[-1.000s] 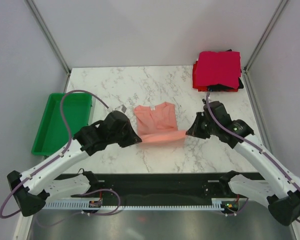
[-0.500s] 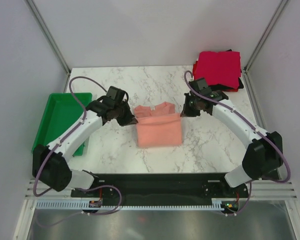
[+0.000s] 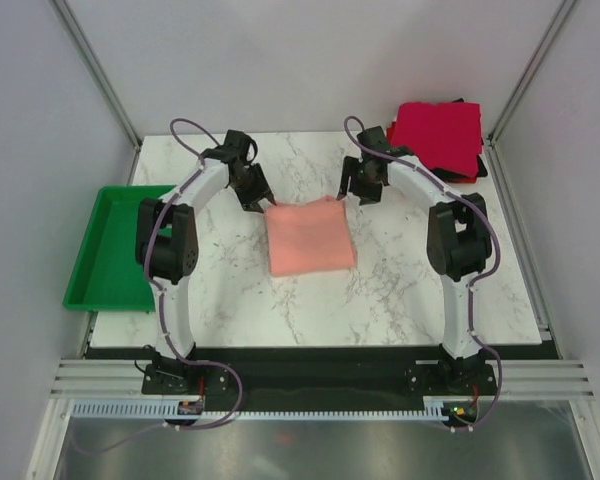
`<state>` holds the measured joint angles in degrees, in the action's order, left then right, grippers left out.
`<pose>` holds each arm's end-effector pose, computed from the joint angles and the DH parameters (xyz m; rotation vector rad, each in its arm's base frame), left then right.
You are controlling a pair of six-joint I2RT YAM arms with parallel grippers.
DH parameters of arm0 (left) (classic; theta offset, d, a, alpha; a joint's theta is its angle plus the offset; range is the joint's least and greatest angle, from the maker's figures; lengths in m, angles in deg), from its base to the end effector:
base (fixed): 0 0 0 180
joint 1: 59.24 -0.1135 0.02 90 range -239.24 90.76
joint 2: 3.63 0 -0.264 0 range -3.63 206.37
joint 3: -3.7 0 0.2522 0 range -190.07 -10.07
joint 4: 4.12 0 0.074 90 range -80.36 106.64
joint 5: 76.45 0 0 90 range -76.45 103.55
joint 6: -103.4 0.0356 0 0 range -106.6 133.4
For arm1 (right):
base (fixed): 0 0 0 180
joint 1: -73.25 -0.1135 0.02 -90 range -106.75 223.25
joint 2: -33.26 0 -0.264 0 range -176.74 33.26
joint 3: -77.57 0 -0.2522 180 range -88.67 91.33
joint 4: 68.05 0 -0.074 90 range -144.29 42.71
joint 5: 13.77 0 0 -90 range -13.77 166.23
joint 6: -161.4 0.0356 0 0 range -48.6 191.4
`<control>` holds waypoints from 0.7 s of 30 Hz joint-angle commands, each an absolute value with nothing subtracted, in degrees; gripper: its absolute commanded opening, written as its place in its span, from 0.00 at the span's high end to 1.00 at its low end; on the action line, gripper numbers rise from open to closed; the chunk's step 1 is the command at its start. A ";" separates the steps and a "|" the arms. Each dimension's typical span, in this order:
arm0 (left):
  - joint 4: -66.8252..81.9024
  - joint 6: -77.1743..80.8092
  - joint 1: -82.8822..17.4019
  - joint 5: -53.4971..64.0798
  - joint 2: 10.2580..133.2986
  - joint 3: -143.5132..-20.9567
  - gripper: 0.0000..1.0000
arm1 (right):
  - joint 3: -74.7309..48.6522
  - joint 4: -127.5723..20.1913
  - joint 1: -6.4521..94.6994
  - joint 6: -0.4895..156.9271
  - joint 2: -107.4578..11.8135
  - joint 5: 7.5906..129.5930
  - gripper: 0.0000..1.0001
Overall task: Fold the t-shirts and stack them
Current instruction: Fold the tshirt, then neatly place the folded tshirt to the corner
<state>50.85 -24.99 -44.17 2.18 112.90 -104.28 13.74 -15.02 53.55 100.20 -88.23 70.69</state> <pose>0.4191 -0.1201 0.2147 -0.4958 2.7231 -0.5389 0.4380 0.1605 0.2221 0.1737 2.6394 0.4246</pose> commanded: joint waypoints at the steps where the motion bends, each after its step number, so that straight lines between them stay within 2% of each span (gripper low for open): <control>1: 58.38 -18.51 -45.97 -1.82 123.00 -118.84 0.45 | 20.12 -14.21 56.20 99.79 -91.02 72.01 0.17; 2: 60.25 -18.07 -46.06 -2.09 124.50 -121.66 0.41 | 19.96 -14.21 56.46 99.79 -90.32 73.06 0.10; 3: 61.14 -17.81 -46.06 -2.09 125.04 -124.30 0.38 | 19.35 -14.29 56.55 99.53 -89.10 73.94 0.08; 4: 61.32 -17.89 -46.06 -1.57 124.26 -123.98 0.32 | 16.47 -15.08 56.46 99.27 -85.69 74.73 0.07; 6: 61.06 -18.15 -46.06 -0.25 120.24 -121.35 0.29 | 11.02 -17.45 56.55 99.35 -80.59 75.35 0.07; 7: 61.06 -18.24 -46.06 0.80 118.91 -120.38 0.28 | 3.95 -18.85 56.46 99.70 -74.73 75.01 0.07; 13: 60.36 -19.04 -45.71 1.69 106.61 -108.70 0.31 | -25.60 -34.93 55.06 105.58 -56.07 65.87 0.12; 16: 59.13 -19.21 -44.92 1.86 97.91 -99.74 0.33 | -32.05 -39.42 54.09 106.56 -54.46 64.81 0.19; 21: 58.33 -19.83 -44.56 1.42 81.06 -84.81 0.36 | -34.36 -42.33 52.08 107.09 -57.70 63.75 0.27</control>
